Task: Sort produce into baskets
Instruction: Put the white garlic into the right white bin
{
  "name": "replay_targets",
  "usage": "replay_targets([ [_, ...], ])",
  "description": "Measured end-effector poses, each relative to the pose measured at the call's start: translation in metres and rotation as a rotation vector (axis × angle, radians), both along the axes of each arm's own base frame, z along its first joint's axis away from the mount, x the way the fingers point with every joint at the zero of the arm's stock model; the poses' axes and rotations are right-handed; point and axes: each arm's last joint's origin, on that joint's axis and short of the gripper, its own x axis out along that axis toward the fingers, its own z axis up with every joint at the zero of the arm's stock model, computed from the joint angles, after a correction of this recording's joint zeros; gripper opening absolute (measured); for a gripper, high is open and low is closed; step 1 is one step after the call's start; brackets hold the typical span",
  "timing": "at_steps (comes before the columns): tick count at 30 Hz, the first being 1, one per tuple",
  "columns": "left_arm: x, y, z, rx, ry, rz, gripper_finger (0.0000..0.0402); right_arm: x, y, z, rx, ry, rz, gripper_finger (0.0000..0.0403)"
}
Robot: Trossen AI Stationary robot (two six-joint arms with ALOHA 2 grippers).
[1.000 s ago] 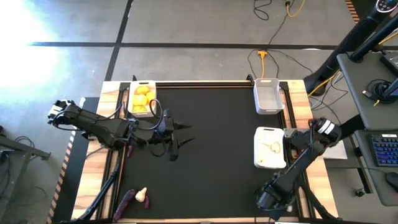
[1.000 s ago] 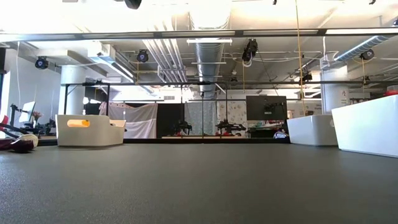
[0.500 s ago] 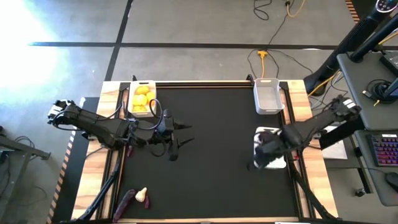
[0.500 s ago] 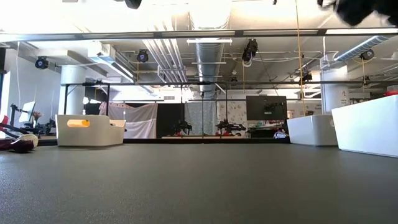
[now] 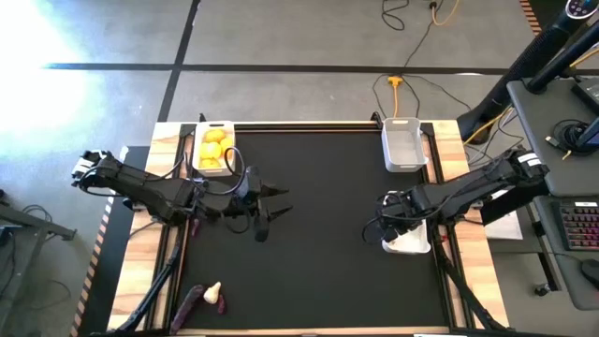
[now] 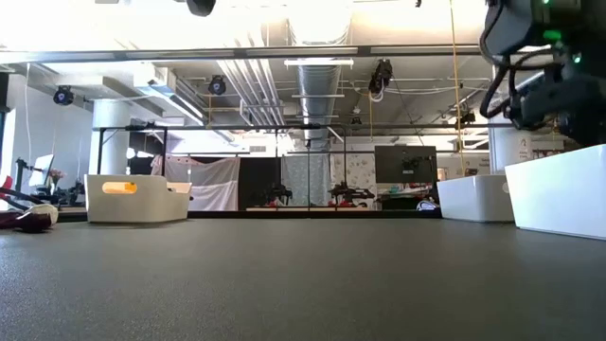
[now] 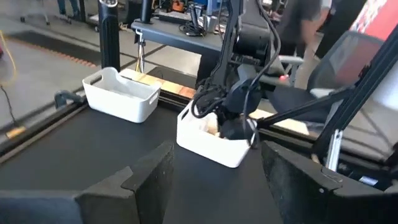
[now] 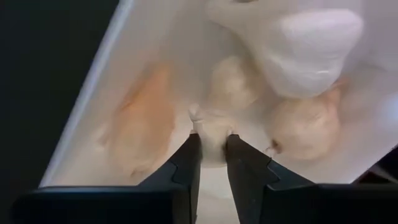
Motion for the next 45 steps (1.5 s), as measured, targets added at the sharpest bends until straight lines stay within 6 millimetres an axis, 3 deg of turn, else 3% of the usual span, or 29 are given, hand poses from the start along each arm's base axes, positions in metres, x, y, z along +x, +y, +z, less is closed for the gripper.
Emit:
replay_targets([
  [7,0.007,0.001,0.003,-0.108,-0.083,0.034,0.0223,-0.001,-0.001,-0.004,-0.014,0.009,0.04,0.0123],
  [13,0.014,-0.007,-0.003,-0.155,-0.073,-0.069,0.0223,0.001,-0.001,0.015,-0.021,0.007,0.066,0.0183],
  [18,0.009,-0.015,0.018,-0.19,-0.005,-0.162,0.0223,0.007,-0.002,0.061,-0.105,-0.03,0.083,0.0199],
  [21,0.003,-0.021,0.042,-0.179,0.071,-0.181,0.022,0.017,-0.001,0.096,-0.248,-0.19,0.133,0.02],
  [24,-0.003,-0.029,0.048,-0.194,0.273,-0.184,0.0218,0.027,0.0,0.129,-0.45,-0.367,0.193,0.0201],
  [28,-0.016,-0.047,0.036,-0.295,0.648,-0.161,0.0217,0.035,0.0,0.162,-0.738,-0.534,0.244,0.0201],
  [31,-0.025,-0.067,0.023,-0.381,0.901,-0.141,0.0217,0.038,0.0,0.174,-0.875,-0.594,0.229,0.0201],
  [38,-0.033,-0.114,-0.012,-0.455,1.205,-0.116,0.0229,0.043,0.001,0.169,-0.934,-0.553,0.364,0.0201],
  [45,-0.034,-0.154,-0.05,-0.356,1.384,-0.201,0.0287,0.046,0.004,0.165,-0.933,-0.565,0.384,0.0201],
])
